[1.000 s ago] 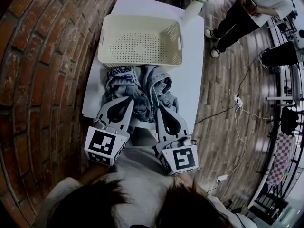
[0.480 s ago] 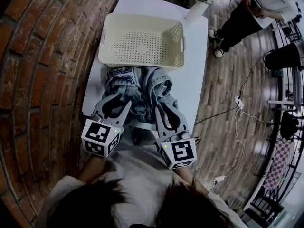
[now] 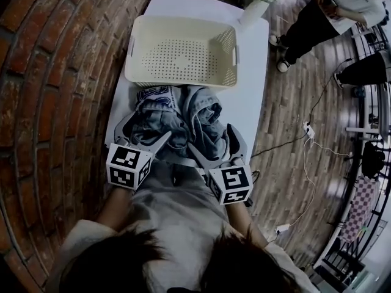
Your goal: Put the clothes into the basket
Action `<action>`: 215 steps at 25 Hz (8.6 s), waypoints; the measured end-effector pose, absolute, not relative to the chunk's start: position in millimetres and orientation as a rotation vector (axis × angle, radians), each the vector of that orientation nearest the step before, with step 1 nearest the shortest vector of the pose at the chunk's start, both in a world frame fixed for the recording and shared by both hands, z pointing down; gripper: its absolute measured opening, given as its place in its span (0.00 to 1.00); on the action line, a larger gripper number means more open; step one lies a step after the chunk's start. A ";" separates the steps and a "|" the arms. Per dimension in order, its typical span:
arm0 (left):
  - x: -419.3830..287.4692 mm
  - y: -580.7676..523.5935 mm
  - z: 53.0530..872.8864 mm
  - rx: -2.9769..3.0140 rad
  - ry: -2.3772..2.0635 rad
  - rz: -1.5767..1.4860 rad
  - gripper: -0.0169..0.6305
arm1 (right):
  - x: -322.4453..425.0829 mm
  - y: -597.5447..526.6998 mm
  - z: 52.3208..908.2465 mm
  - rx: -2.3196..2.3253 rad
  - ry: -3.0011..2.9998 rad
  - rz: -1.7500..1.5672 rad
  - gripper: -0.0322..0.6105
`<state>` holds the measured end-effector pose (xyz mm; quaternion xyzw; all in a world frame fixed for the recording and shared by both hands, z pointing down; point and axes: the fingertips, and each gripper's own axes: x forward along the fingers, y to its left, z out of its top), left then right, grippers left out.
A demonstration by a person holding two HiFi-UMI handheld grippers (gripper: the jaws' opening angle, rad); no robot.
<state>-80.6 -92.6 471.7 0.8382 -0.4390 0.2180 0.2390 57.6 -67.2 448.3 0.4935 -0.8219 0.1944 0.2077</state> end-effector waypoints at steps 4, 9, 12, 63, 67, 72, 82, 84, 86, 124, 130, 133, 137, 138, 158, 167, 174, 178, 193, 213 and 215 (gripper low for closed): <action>-88.7 -98.4 496.6 2.247 -1.175 0.660 0.85 | 64.3 -72.4 469.9 1.301 -2.241 0.593 0.89; -92.8 -99.3 528.5 2.210 -1.105 0.771 0.90 | 70.0 -81.2 496.6 1.211 -2.181 0.654 0.94; -92.1 -98.0 547.1 2.168 -1.061 0.796 0.91 | 71.0 -82.8 513.2 1.155 -2.147 0.674 0.95; -44.6 -79.3 609.1 2.002 -0.616 0.977 0.45 | 10.5 -69.9 590.4 0.485 -2.165 0.995 0.54; -40.6 -75.4 593.5 2.059 -0.669 0.966 0.45 | 14.4 -64.9 574.2 0.535 -2.214 0.899 0.53; -32.8 -67.6 558.8 2.140 -0.741 0.937 0.45 | 22.7 -55.9 540.7 0.572 -2.263 0.797 0.53; -38.8 -54.0 477.6 2.284 -0.905 0.897 0.44 | 18.0 -41.1 462.4 0.622 -2.369 0.584 0.53; -39.2 -53.8 461.0 2.316 -0.936 0.896 0.44 | 17.8 -40.2 447.2 0.637 -2.389 0.546 0.53; -38.5 -54.5 445.2 2.349 -0.964 0.889 0.45 | 18.4 -40.0 433.1 0.650 -2.404 0.505 0.53; -44.6 -175.3 302.4 2.631 -1.423 0.717 0.44 | 14.5 -158.7 297.0 0.874 -2.529 -0.090 0.53; -44.5 -194.0 304.2 2.632 -1.443 0.730 0.44 | 15.3 -177.0 299.7 0.897 -2.535 -0.103 0.53; -46.6 -194.9 300.6 2.625 -1.457 0.740 0.44 | 13.6 -178.1 296.6 0.902 -2.541 -0.102 0.53; -50.0 -207.1 302.8 2.609 -1.458 0.772 0.44 | 10.2 -190.4 299.2 0.890 -2.545 -0.081 0.53; -50.1 -214.5 306.8 2.605 -1.455 0.777 0.44 | 10.1 -197.8 303.2 0.892 -2.545 -0.073 0.53; -37.9 -309.4 426.2 2.392 -1.229 0.870 0.44 | 24.8 -294.4 415.3 0.832 -2.392 0.251 0.53; -41.1 -313.4 468.0 2.225 -1.128 0.894 0.45 | 23.1 -303.0 452.1 0.708 -2.295 0.435 0.53; -41.3 -308.7 502.0 2.099 -1.024 0.905 0.45 | 24.4 -302.5 481.7 0.625 -2.168 0.586 0.55; -42.8 -304.9 527.7 2.031 -0.958 0.932 0.46 | 22.9 -300.0 505.6 0.594 -2.114 0.660 0.55; -58.4 -303.1 569.6 1.821 -0.904 1.099 0.55 | 30.2 -304.0 551.4 0.673 -1.999 0.796 0.64; -58.0 -316.9 473.5 2.125 -1.250 0.757 0.57 | 41.7 -319.5 459.5 1.091 -2.244 0.703 0.73; -55.1 -317.0 453.7 2.208 -1.312 0.656 0.57 | 37.3 -317.1 444.0 1.139 -2.321 0.667 0.73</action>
